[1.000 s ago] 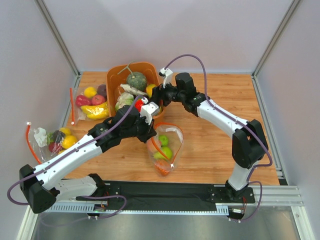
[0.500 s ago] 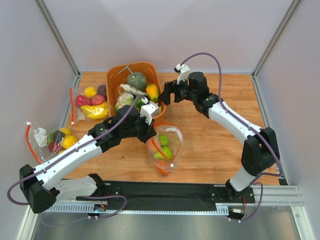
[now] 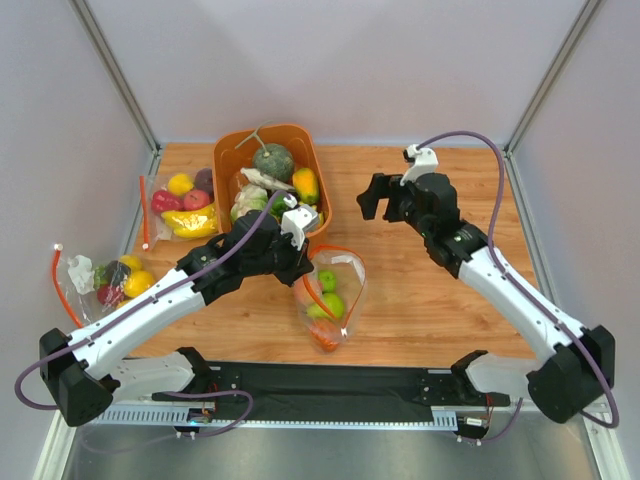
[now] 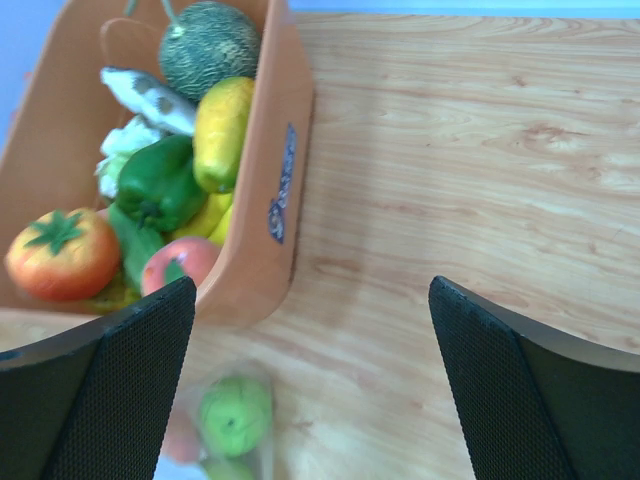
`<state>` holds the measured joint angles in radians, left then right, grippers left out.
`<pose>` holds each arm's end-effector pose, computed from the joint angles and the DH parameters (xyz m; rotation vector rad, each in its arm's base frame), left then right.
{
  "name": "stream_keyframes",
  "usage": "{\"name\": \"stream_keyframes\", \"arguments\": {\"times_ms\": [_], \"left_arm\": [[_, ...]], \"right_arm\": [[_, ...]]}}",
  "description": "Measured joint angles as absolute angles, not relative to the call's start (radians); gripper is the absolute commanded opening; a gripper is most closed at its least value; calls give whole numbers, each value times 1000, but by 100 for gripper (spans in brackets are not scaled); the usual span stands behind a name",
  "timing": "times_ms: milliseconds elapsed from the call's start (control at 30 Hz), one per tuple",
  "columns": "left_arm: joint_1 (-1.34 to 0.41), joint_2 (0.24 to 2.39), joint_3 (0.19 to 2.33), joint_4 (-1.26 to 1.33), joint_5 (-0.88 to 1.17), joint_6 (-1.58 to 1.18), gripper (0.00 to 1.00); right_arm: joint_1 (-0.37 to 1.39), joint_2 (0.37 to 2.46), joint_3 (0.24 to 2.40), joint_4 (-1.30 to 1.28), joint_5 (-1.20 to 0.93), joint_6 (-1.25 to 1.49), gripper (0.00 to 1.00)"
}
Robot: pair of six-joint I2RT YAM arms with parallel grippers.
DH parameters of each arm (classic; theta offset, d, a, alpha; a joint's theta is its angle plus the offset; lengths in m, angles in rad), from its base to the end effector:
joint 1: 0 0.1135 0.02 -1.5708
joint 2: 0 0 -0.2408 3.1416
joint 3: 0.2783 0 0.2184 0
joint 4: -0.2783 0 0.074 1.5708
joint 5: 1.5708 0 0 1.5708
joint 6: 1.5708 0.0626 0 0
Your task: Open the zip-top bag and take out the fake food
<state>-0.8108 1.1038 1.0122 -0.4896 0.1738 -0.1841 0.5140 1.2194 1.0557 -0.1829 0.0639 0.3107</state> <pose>0.1572 -0.1811 0.2946 0.7905 2.0981 -0.7481 0.2479 0.1354 0.3182 -0.1541 1.9417 0.4909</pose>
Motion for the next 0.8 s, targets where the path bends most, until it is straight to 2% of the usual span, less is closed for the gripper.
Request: {"name": "stream_keyframes", "arguments": {"times_ms": [200,300,433,800], "left_arm": [[-811,1107,1012,-490,173,-184,0],[-811,1113,1012,-490,173,-184,0],[-811,1115,1012,-490,173,-184,0],[-811,1119,1012,-490,173,-184,0]], "right_arm": [[588,1066,1013,-188,-64,315,93],[723,1063,1037,-227,-84,296,92],[862,1069,1037,-258,-121,292,83],[927,1119,941,-260,-133,357,62]]}}
